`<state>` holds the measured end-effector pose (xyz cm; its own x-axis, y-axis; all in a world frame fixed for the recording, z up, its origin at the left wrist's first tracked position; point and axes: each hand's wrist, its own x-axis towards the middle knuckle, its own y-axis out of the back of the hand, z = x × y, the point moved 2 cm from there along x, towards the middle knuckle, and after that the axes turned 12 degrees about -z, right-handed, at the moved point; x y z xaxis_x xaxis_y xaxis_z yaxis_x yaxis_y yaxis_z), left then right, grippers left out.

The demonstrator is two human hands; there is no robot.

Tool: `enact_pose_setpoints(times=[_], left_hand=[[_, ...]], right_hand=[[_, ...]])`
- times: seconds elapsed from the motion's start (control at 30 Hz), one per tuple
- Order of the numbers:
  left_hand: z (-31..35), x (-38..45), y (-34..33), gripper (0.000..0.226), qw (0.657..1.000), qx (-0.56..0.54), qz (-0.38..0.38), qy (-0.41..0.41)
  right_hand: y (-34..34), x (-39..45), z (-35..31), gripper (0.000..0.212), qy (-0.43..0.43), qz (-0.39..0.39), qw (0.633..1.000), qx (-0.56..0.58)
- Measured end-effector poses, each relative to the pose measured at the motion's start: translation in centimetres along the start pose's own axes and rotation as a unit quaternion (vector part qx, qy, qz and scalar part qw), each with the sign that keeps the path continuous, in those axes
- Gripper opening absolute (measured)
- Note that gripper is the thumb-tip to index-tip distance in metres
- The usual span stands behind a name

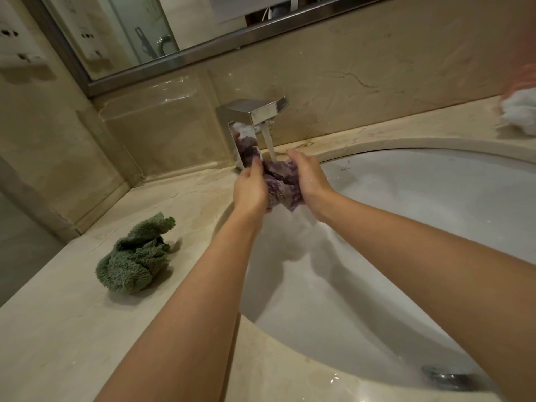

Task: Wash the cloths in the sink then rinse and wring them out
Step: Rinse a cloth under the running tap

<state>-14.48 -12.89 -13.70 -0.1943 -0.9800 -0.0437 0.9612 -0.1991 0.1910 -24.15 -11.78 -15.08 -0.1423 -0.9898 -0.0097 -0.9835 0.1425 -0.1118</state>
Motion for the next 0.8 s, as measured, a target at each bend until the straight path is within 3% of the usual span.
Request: enact_pose_setpoints(times=[0.13,0.2,0.27,0.47,0.57,0.7,0.8], left_hand=[[0.1,0.3,0.1,0.04,0.995,-0.083,0.042,-0.047],[0.2,0.4,0.3,0.036,0.992,-0.104,0.042,-0.051],[0.3,0.3,0.3,0.037,0.993,-0.105,0.025,-0.037],[0.0,-0.3,-0.3,0.038,0.994,0.097,0.042,-0.036],[-0.3,-0.6,-0.8,0.051,0.997,0.051,0.003,-0.05],[-0.6,-0.1,-0.5,0.102,0.998,0.005,0.012,-0.06],[-0.5,0.1,-0.2,0.103,0.998,0.001,0.03,-0.051]], right_hand=[[0.6,-0.7,1.0,0.036,-0.126,-0.089,0.98,0.122],[0.6,-1.0,0.9,0.03,-0.128,-0.115,0.966,0.193],[0.4,-0.9,0.9,0.022,-0.095,-0.094,0.963,0.233],[1.1,0.0,1.2,0.021,0.013,0.053,0.988,0.145],[1.1,0.0,0.7,0.017,0.04,0.059,0.988,0.136],[0.5,-0.1,0.1,0.011,0.062,0.052,0.991,0.108],[0.1,-0.1,0.0,0.02,0.054,0.039,0.993,0.095]])
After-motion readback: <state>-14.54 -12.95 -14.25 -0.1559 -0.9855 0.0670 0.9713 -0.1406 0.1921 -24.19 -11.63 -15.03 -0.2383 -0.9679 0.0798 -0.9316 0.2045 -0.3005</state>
